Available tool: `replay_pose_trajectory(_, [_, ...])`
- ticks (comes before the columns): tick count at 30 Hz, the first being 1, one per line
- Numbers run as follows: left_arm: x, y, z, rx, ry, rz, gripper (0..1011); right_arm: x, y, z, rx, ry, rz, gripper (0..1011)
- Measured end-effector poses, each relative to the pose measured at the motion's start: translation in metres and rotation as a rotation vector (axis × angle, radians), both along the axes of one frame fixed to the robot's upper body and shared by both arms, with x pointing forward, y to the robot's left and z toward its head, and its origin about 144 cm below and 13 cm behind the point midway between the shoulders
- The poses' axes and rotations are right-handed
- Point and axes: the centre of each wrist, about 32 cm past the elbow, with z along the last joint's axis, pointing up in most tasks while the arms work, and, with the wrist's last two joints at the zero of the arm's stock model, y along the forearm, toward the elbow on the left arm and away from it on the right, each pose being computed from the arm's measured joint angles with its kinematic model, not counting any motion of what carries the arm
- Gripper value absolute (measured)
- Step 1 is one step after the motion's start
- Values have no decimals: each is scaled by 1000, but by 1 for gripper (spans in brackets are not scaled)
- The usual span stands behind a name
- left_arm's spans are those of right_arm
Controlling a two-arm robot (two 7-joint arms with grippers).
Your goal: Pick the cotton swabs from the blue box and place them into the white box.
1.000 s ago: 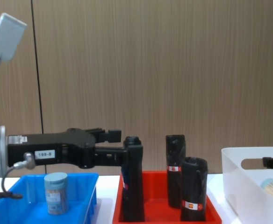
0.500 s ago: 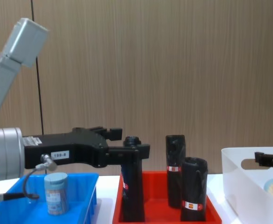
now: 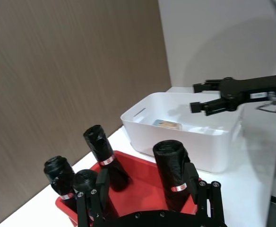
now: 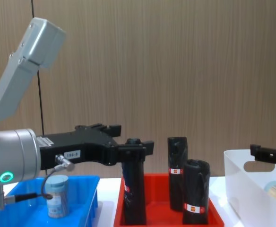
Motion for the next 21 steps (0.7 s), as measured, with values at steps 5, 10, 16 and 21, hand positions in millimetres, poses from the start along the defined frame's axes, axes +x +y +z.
replay_pose_trajectory(5, [-5, -8, 0, 3, -20, 51, 1004, -15, 8, 3, 14, -34, 5, 1001])
replay_pose_trajectory(10, [-9, -14, -1, 5, -37, 93, 1004, -28, 14, 7, 27, -62, 9, 1002])
replay_pose_trajectory(16, [-14, -23, -1, 5, -61, 151, 1004, -45, 22, 12, 44, -100, 13, 1002])
replay_pose_trajectory(21, [-19, -30, -1, 3, -84, 202, 1004, -54, 26, 15, 56, -119, 14, 1002])
